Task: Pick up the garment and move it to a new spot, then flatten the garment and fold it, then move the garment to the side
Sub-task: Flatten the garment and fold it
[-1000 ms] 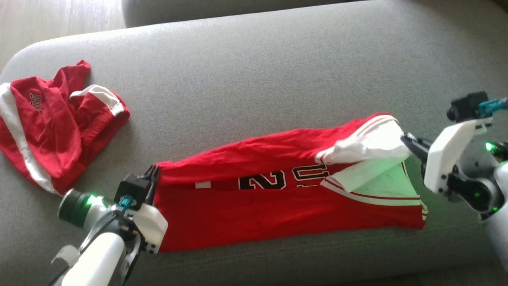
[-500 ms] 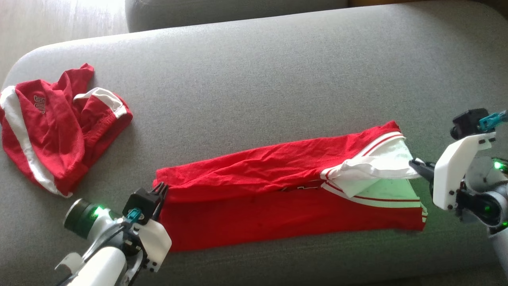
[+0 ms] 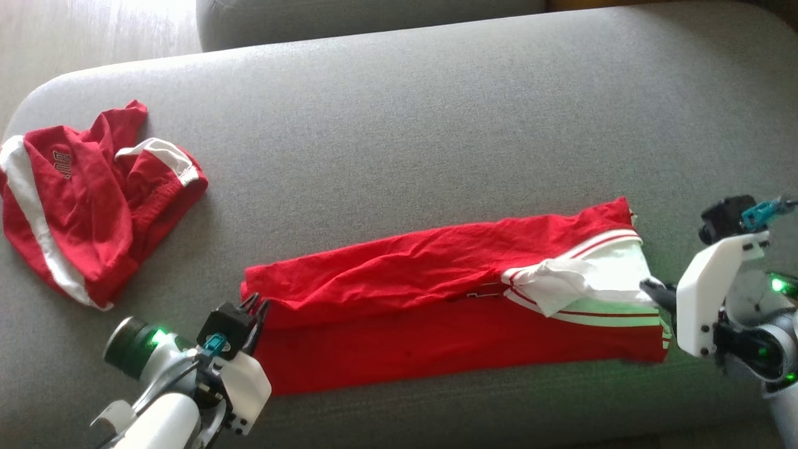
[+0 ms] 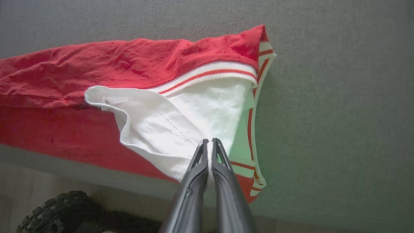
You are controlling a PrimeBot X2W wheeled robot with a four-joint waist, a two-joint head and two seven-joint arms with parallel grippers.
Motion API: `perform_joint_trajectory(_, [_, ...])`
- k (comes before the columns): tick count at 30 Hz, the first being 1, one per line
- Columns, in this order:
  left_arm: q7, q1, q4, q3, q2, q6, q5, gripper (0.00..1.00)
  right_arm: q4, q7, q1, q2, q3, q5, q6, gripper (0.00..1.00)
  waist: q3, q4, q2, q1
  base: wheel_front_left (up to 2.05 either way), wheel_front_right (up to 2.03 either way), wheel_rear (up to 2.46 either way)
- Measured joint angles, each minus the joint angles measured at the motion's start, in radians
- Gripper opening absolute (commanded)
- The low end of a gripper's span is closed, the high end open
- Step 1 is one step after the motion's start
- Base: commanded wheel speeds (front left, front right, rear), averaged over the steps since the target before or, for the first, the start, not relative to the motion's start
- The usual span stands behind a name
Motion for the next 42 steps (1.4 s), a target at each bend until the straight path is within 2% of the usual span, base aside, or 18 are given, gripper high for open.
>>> perform_joint_trajectory(2, [0.0,0.0,0.003,-0.001,0.0,0.0,0.0,0.22,0.0,0.026,0.015,0.005,-0.013,-0.014,0.0,1.0,0.001,-0.001,0.0,0.0,0.0,0.0,0.0])
perform_joint_trajectory(3, [0.0,0.0,0.005,-0.001,0.0,0.0,-0.001,0.26,-0.001,0.031,0.023,0.007,-0.018,-0.021,0.0,1.0,0.0,-0.001,0.0,0.0,0.0,0.0,0.0])
perform_joint_trajectory(4, [0.0,0.001,0.008,-0.002,0.0,0.0,-0.002,0.45,-0.002,0.037,0.026,0.011,-0.027,-0.028,0.0,1.0,0.0,-0.001,0.0,0.0,0.0,0.0,0.0])
perform_joint_trajectory(5, [0.0,0.001,0.011,-0.002,0.0,0.0,-0.002,0.75,-0.005,0.04,0.028,0.016,-0.038,-0.034,0.0,1.0,-0.001,-0.002,0.0,0.0,0.0,0.0,0.0])
perform_joint_trajectory(6, [0.0,0.001,0.013,-0.002,0.0,0.003,-0.002,1.0,-0.011,0.047,0.028,0.021,-0.047,-0.043,0.0,1.0,-0.003,-0.002,0.0,0.0,0.0,0.0,0.0])
perform_joint_trajectory(9, [-0.001,0.009,0.012,0.002,0.0,0.019,-0.011,1.0,-0.037,0.033,0.028,0.03,-0.07,-0.082,0.0,1.0,-0.011,-0.003,0.0,0.0,0.0,0.0,0.0])
perform_joint_trajectory(17, [-0.045,0.037,-0.027,0.057,-0.004,0.087,-0.053,1.0,-0.09,-0.156,0.023,0.072,-0.095,-0.159,0.0,1.0,-0.036,0.001,0.0,0.0,0.0,0.0,0.0])
perform_joint_trajectory(20, [-0.086,0.037,-0.062,0.095,-0.013,0.125,-0.075,1.0,-0.103,-0.272,0.023,0.094,-0.097,-0.19,0.0,1.0,-0.045,0.006,0.0,0.0,0.0,0.0,0.0])
perform_joint_trajectory(25, [-0.173,0.056,-0.131,0.189,-0.072,0.189,-0.155,1.0,-0.118,-0.507,0.024,0.152,-0.103,-0.235,0.0,1.0,-0.064,0.015,0.0,0.0,0.0,0.0,0.0])
perform_joint_trajectory(30, [-0.195,0.136,-0.182,0.282,-0.12,0.246,-0.186,1.0,-0.124,-0.781,0.048,0.222,-0.125,-0.301,0.0,1.0,-0.079,0.02,0.0,0.0,0.0,0.0,0.0])
perform_joint_trajectory(32, [-0.195,0.173,-0.237,0.318,-0.139,0.248,-0.164,1.0,-0.119,-0.872,0.081,0.253,-0.136,-0.341,0.0,1.0,-0.08,0.022,0.0,0.0,0.0,0.0,0.0])
perform_joint_trajectory(35, [-0.196,0.23,-0.323,0.388,-0.207,0.254,-0.115,1.0,-0.088,-0.991,0.143,0.31,-0.124,-0.404,0.0,1.0,-0.075,0.021,0.0,0.0,0.0,0.0,0.0])
perform_joint_trajectory(42, [-0.196,0.303,-0.355,0.428,-0.264,0.217,0.006,1.0,-0.052,-1.061,0.161,0.36,-0.192,-0.501,0.0,1.0,-0.069,0.031,0.0,0.0,0.0,0.0,0.0])
